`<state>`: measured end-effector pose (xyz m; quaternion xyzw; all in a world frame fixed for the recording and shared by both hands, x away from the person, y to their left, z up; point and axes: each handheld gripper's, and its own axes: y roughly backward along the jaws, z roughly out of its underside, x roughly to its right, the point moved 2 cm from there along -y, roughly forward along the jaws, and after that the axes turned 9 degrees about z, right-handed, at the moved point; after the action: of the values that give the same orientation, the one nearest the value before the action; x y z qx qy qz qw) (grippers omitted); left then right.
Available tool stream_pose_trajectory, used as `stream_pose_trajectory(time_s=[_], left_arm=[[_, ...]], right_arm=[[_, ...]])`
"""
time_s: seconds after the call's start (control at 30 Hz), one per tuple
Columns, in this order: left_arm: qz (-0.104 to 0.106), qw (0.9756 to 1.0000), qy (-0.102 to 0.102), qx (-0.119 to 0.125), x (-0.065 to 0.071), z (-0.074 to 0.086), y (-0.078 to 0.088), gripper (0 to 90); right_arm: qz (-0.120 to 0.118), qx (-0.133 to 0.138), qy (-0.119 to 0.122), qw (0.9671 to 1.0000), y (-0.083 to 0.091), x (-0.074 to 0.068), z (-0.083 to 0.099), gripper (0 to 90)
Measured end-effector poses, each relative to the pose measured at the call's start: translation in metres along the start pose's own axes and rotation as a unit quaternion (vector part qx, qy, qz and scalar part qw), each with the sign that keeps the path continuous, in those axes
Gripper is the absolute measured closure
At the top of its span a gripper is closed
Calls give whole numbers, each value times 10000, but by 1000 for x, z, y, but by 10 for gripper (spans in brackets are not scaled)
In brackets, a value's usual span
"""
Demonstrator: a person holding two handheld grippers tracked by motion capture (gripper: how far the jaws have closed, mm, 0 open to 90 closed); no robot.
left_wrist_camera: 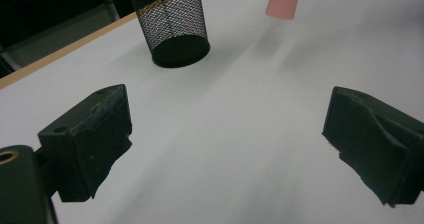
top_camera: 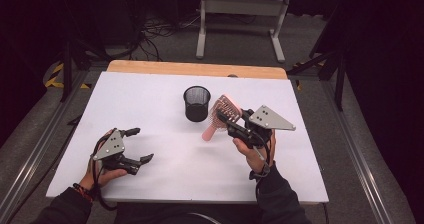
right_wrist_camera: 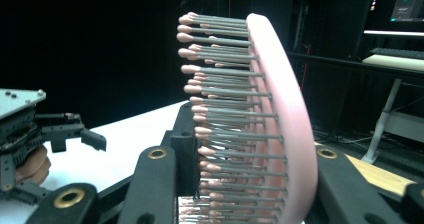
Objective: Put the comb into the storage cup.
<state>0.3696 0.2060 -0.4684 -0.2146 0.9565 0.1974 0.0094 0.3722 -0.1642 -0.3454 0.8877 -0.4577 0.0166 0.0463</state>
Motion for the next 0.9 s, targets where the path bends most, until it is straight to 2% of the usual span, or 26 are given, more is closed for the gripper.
stream_pose_trajectory(time_s=[0.43,0.9], left_arm=[[79,10000,28,-41,1,4,-1,55],[50,9999,61,-82,0,6,-1,55]], right_arm=[[175,196,-42,9996,11,10,-10,635],[251,503,130,9983,13,14,-27,635]])
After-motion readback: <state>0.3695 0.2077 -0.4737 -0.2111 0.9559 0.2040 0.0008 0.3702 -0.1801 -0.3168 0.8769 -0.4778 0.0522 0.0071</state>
